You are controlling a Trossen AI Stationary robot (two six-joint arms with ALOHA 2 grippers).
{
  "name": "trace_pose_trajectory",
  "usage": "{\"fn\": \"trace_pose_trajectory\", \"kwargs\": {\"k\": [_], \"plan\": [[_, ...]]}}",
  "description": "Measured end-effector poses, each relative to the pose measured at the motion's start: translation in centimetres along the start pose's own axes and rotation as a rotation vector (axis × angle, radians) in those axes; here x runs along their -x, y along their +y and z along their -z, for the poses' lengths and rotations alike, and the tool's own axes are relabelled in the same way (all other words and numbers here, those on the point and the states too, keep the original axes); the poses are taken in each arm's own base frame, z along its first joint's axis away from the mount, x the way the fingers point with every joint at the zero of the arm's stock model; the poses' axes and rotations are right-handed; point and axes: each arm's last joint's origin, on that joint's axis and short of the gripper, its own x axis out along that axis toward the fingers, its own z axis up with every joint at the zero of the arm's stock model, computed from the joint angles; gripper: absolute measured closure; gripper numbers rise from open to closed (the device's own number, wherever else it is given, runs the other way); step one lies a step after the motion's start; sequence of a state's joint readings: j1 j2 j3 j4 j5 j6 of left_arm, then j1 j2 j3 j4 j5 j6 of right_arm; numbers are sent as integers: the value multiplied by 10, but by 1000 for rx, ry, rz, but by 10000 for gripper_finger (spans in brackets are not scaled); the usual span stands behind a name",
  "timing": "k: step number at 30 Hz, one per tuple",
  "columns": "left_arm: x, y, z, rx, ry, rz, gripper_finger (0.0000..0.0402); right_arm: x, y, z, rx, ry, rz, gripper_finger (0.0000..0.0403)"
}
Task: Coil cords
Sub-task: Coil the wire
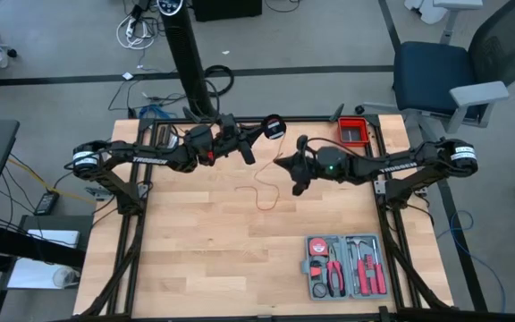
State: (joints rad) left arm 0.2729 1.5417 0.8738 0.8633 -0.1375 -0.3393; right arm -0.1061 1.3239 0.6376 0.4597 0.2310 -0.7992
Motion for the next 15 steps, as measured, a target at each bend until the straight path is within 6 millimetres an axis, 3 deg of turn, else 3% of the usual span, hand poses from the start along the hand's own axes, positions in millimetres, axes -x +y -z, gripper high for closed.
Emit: {"fn": "trace_pose_trajectory", "kwargs": {"k": [15], "plan": [[0,3,9,-35,81,-31,400,1,-5,-11,-65,-114,25,403]]}}
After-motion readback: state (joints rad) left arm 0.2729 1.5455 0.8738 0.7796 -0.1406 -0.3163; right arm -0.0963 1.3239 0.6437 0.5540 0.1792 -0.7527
